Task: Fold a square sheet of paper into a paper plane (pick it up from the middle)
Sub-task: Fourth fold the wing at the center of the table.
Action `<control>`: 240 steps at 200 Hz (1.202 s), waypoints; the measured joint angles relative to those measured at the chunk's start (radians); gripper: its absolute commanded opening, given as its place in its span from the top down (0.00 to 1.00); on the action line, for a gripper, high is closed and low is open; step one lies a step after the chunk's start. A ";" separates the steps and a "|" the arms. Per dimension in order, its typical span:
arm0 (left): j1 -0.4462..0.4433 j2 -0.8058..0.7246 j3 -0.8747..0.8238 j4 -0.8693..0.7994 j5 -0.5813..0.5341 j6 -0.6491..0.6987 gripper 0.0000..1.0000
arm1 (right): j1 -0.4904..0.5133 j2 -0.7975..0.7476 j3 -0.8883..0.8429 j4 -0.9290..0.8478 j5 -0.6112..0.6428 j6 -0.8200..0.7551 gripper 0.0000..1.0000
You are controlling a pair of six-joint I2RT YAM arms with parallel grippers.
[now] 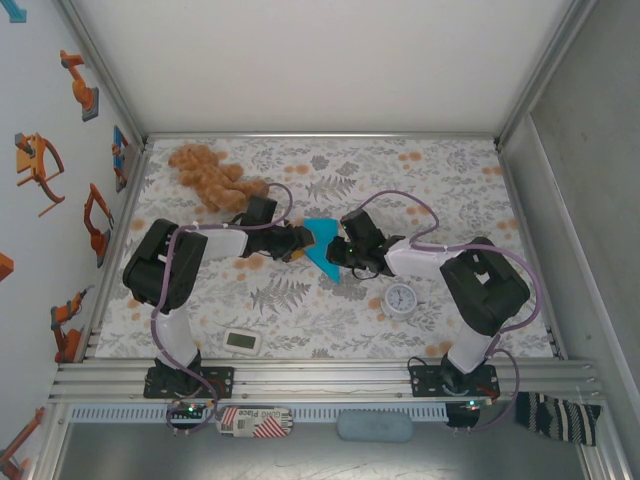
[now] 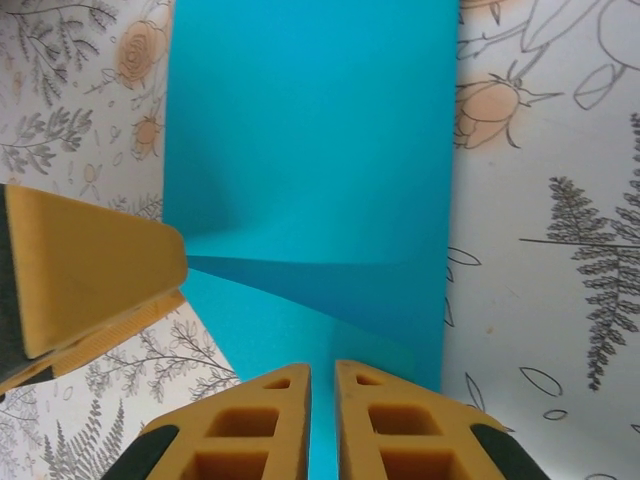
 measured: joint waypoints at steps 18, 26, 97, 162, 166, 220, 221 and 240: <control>0.000 0.001 0.000 0.026 0.023 0.002 0.57 | -0.004 0.000 -0.003 -0.002 0.003 0.000 0.89; 0.000 0.002 0.000 0.039 0.035 0.004 0.58 | -0.005 0.000 -0.003 -0.002 0.003 0.000 0.90; 0.000 0.023 0.000 0.085 0.074 0.036 0.69 | -0.011 0.019 -0.003 -0.003 0.003 0.000 0.94; 0.001 0.028 0.000 0.071 0.080 0.078 0.85 | -0.018 0.029 -0.003 -0.002 0.003 0.000 0.94; 0.002 0.028 0.000 0.069 0.079 0.079 0.86 | -0.018 0.029 -0.003 -0.002 0.003 0.000 0.94; 0.008 -0.008 0.000 0.004 0.005 0.083 0.89 | -0.018 -0.011 -0.013 -0.020 0.048 -0.060 0.81; 0.008 -0.011 0.000 0.001 0.001 0.083 0.89 | -0.018 -0.013 -0.014 -0.021 0.048 -0.063 0.80; 0.011 -0.055 0.000 -0.047 -0.063 0.079 0.89 | -0.015 -0.068 -0.019 -0.036 0.084 -0.131 0.70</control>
